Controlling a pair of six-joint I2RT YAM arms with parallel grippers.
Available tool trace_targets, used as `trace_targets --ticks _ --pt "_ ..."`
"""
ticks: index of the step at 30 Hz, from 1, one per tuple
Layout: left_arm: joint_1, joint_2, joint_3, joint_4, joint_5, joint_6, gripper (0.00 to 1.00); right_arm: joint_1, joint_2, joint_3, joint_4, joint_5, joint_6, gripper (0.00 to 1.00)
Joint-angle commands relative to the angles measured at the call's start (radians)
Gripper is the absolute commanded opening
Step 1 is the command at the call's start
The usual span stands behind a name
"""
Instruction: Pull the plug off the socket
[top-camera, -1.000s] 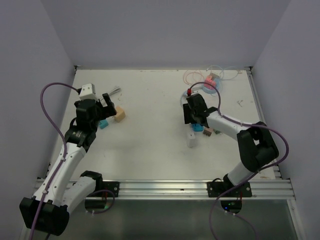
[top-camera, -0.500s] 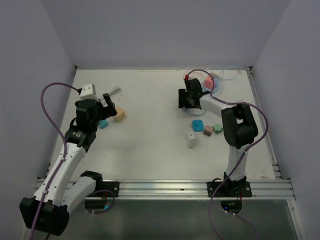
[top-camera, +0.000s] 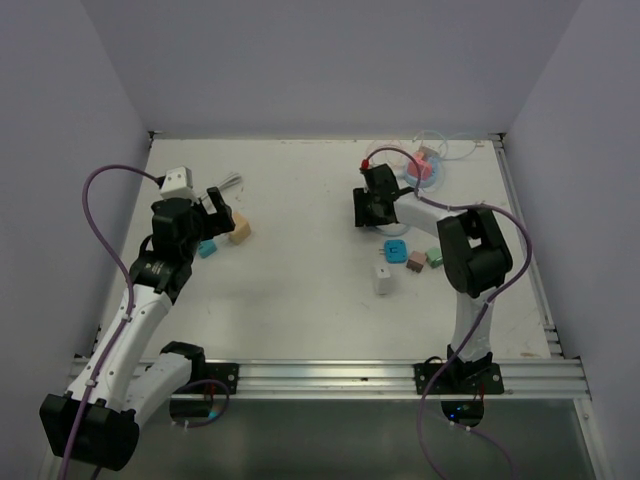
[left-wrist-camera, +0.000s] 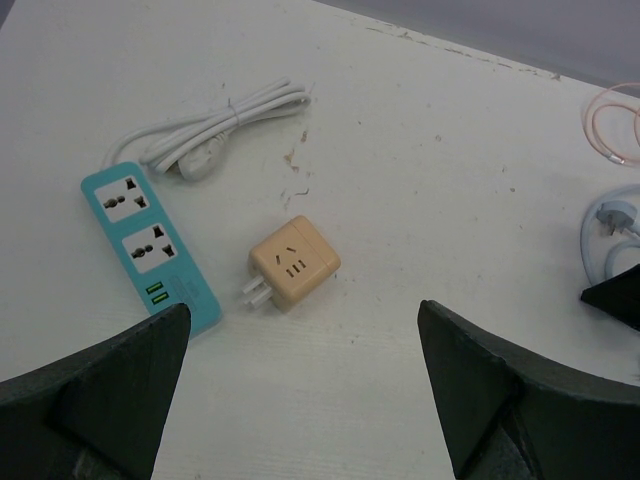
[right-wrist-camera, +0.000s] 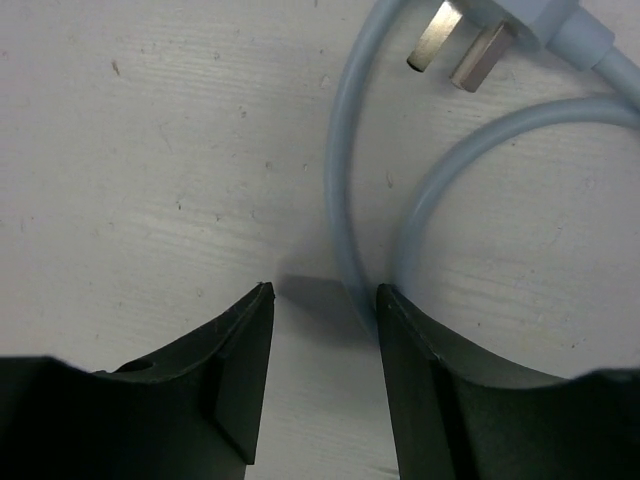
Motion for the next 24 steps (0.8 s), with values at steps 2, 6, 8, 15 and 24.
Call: trace_targets --ticks 2,6,8,15,24 --pt "0.010 -0.004 -0.005 0.051 0.008 0.023 1.00 0.046 0.026 -0.032 -0.033 -0.016 -0.012 0.43" --pt "0.010 -0.005 -0.003 0.051 0.008 0.023 1.00 0.127 0.034 -0.030 -0.046 0.002 -0.030 0.20" --pt "0.011 -0.007 -0.003 0.050 0.006 0.022 1.00 0.190 0.037 -0.022 -0.049 -0.006 -0.035 0.06" --pt "0.016 -0.017 -0.003 0.048 -0.015 0.020 1.00 0.402 0.022 0.024 -0.094 -0.102 -0.056 0.00" --pt "0.020 -0.014 -0.003 0.047 -0.021 0.019 1.00 0.627 -0.095 0.013 -0.217 -0.301 -0.050 0.03"
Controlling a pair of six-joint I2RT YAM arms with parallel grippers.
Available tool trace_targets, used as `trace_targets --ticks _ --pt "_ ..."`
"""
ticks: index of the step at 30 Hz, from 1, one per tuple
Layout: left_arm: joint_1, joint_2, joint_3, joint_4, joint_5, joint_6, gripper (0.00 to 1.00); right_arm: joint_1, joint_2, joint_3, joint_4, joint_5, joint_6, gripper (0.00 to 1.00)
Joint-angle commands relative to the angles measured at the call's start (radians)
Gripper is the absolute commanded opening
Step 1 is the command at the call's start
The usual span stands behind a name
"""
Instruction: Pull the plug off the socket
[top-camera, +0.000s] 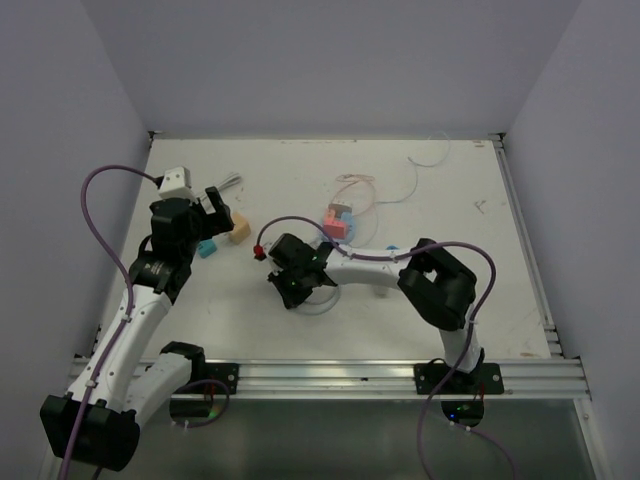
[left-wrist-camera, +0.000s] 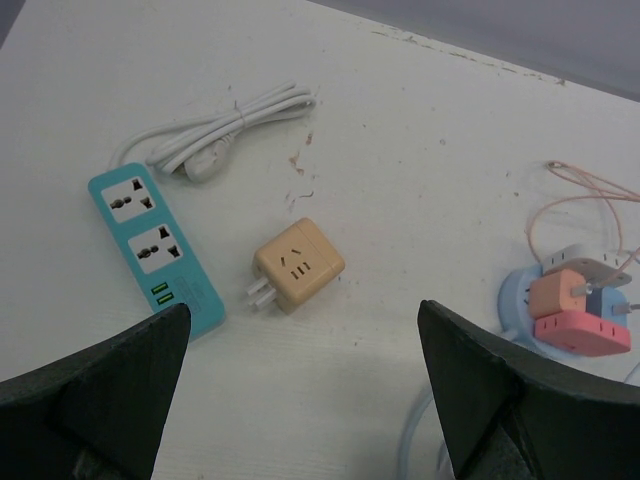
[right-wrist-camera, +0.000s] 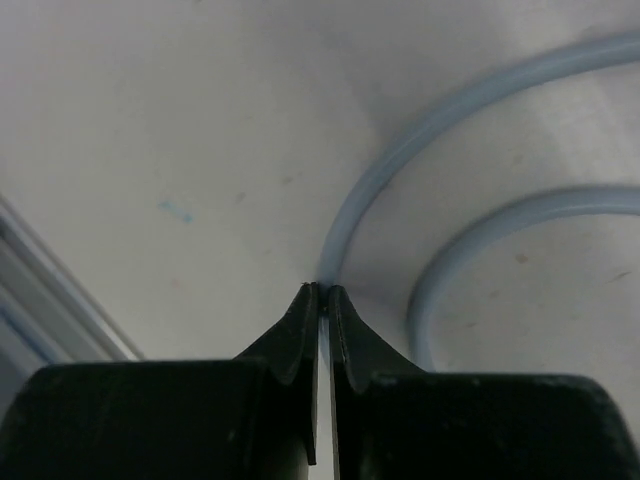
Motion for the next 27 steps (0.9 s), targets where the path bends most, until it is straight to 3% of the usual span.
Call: trace_targets --ticks 1,3,8,12,17,20,24,27 --pt "0.013 -0.013 -0.003 0.047 -0.015 0.017 1.00 0.035 -0.095 -0.019 -0.099 -0.142 -0.002 0.04" --pt "0.013 -0.011 -0.005 0.047 -0.012 0.017 1.00 0.082 -0.115 -0.023 -0.137 -0.167 -0.018 0.11" --pt "0.014 -0.004 -0.006 0.053 0.009 0.019 1.00 0.133 -0.193 -0.043 -0.176 -0.139 -0.049 0.43" --pt "0.014 0.029 -0.003 0.056 0.058 0.016 1.00 0.128 -0.284 -0.043 -0.177 0.040 -0.063 0.56" --pt "0.013 0.091 0.012 0.027 0.176 -0.021 0.99 0.017 -0.390 -0.086 -0.113 0.216 -0.022 0.57" --pt "0.011 0.130 0.004 0.017 0.250 -0.041 0.96 -0.087 -0.416 -0.123 -0.035 0.227 -0.005 0.55" --pt "-0.016 0.170 -0.009 0.036 0.310 -0.078 0.93 -0.192 -0.389 -0.135 0.034 0.233 0.017 0.42" --pt "-0.085 0.210 0.000 0.051 0.278 -0.102 0.93 -0.253 -0.350 -0.120 0.066 0.255 0.032 0.39"
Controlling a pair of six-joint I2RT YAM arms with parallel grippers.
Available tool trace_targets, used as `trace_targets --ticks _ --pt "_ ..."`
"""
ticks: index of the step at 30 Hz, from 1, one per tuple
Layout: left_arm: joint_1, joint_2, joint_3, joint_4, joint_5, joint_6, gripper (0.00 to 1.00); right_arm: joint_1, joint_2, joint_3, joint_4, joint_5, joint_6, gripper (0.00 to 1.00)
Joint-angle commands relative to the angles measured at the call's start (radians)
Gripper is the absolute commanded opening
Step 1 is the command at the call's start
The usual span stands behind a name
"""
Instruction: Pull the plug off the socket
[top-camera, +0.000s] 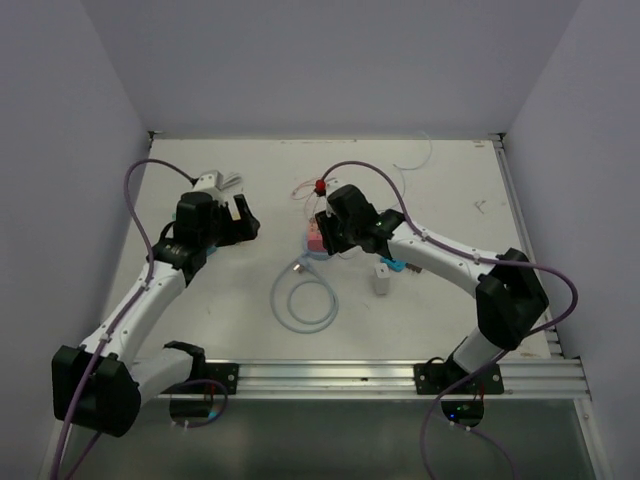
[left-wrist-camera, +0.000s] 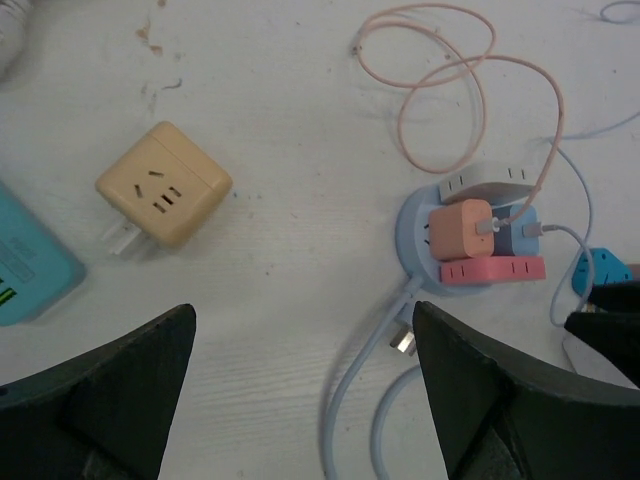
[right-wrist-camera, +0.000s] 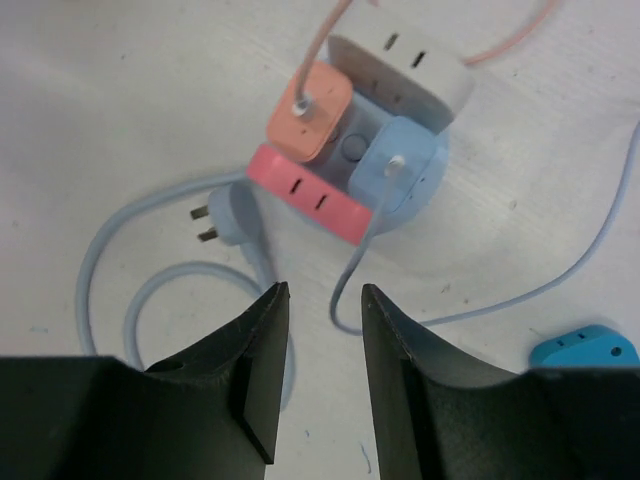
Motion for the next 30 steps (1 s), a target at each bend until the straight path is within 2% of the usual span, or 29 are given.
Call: trace_targets --ticks 1,5,15,22,30 --pt "-0.074 0.036 0.004 0.060 0.020 -0.050 0.93 -0.045 0.031 0.002 0.092 0.046 0.043 0.38" --pt "-0.185 0.118 0.023 0.112 0.009 -0.093 0.93 -0.119 0.037 -0.042 0.149 0.063 0.074 0.34" --pt "-0.271 0.313 0.098 0.267 0.035 -0.157 0.93 -0.206 0.074 -0.082 0.177 0.054 0.118 0.24" --pt "-0.354 0.451 0.181 0.350 -0.026 -0.154 0.94 -0.217 0.054 -0.105 0.198 0.003 0.109 0.24" --pt "-0.417 0.593 0.248 0.362 -0.196 -0.133 0.92 -0.217 0.054 -0.128 0.230 -0.038 0.119 0.24"
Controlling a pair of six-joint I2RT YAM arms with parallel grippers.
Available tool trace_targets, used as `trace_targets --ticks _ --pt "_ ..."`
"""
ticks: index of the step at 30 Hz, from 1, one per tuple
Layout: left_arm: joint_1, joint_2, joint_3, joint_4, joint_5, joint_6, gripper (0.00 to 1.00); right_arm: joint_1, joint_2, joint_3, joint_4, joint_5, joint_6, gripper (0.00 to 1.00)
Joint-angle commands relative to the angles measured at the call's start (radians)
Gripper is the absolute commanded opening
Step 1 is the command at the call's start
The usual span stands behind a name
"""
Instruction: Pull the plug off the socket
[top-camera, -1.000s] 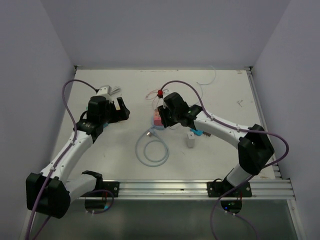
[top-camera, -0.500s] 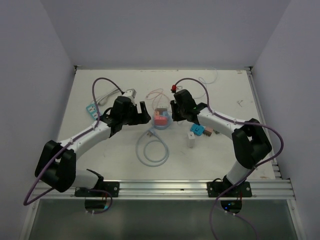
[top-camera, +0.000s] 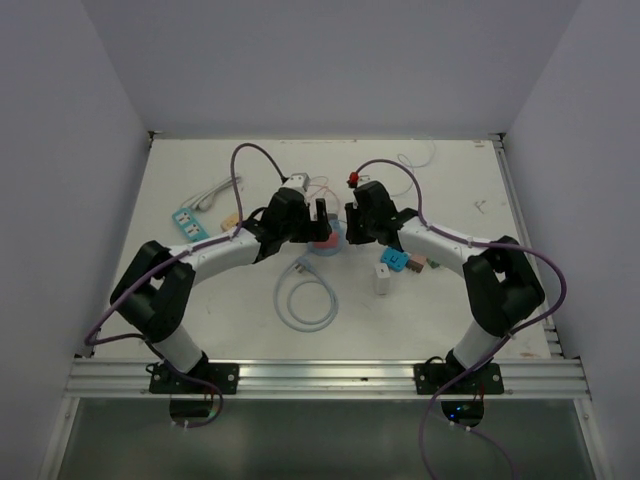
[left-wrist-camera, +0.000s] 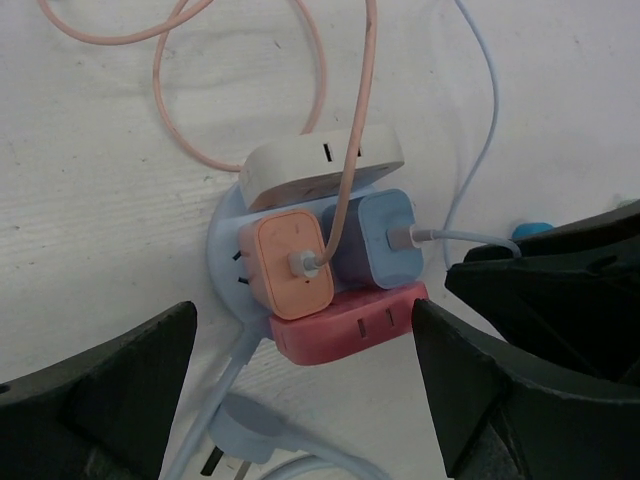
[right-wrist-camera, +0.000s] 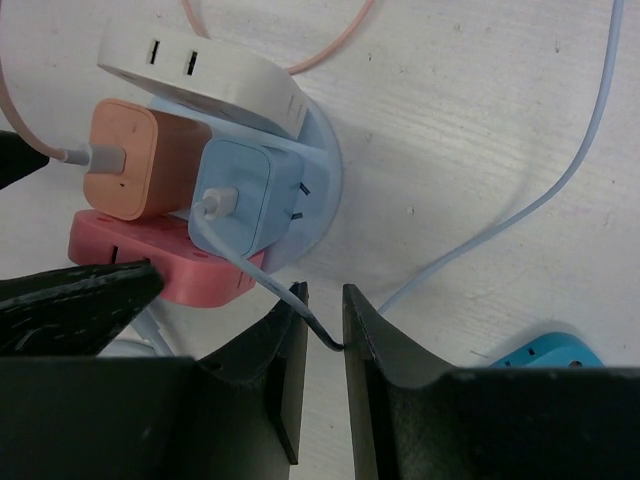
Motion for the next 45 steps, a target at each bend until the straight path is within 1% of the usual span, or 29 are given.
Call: trace_targets --ticks 1,3,6,9,18,28,33,38,40,41,42,44,45 --pt "-0.022 0.032 0.041 0.076 -0.144 0.002 0.91 0.000 -0.019 -0.009 0.052 -0.024 0.014 0.24" --pt "-0.027 0.044 0.047 0.076 -0.173 0.009 0.90 -0.001 -0.019 -0.015 0.060 -0.025 0.015 0.24" --pt "-0.044 0.069 0.075 0.030 -0.210 0.022 0.89 -0.001 -0.018 -0.019 0.063 -0.028 0.018 0.24" --pt "-0.070 0.064 0.055 0.022 -0.236 0.029 0.89 -0.001 -0.021 -0.022 0.068 -0.028 0.018 0.24" --pt "-0.085 0.055 -0.017 -0.001 -0.215 0.009 0.90 -0.001 -0.015 -0.025 0.074 -0.037 0.021 0.24" --pt "-0.110 -0.026 -0.152 0.001 -0.179 -0.056 0.90 -0.003 -0.012 -0.034 0.085 -0.037 0.027 0.24" --pt "-0.110 -0.025 -0.203 0.004 -0.165 -0.099 0.90 -0.003 -0.010 -0.031 0.085 -0.048 0.032 0.24" --pt "-0.108 -0.022 -0.221 0.009 -0.175 -0.125 0.90 -0.003 -0.028 -0.034 0.085 -0.057 0.029 0.24" --pt "-0.110 -0.037 -0.218 0.009 -0.172 -0.128 0.90 -0.003 -0.042 -0.032 0.081 -0.056 0.018 0.25" --pt "-0.108 -0.049 -0.218 0.013 -0.170 -0.128 0.90 -0.001 -0.057 -0.028 0.077 -0.085 0.012 0.27" --pt "-0.110 -0.078 -0.220 0.016 -0.172 -0.128 0.90 -0.003 -0.070 -0.025 0.075 -0.115 0.003 0.32" --pt "-0.108 -0.106 -0.218 0.016 -0.175 -0.122 0.91 -0.001 -0.087 -0.008 0.055 -0.148 -0.011 0.39" --pt "-0.108 -0.133 -0.217 0.013 -0.175 -0.114 0.91 -0.001 -0.108 0.001 0.034 -0.177 -0.023 0.46"
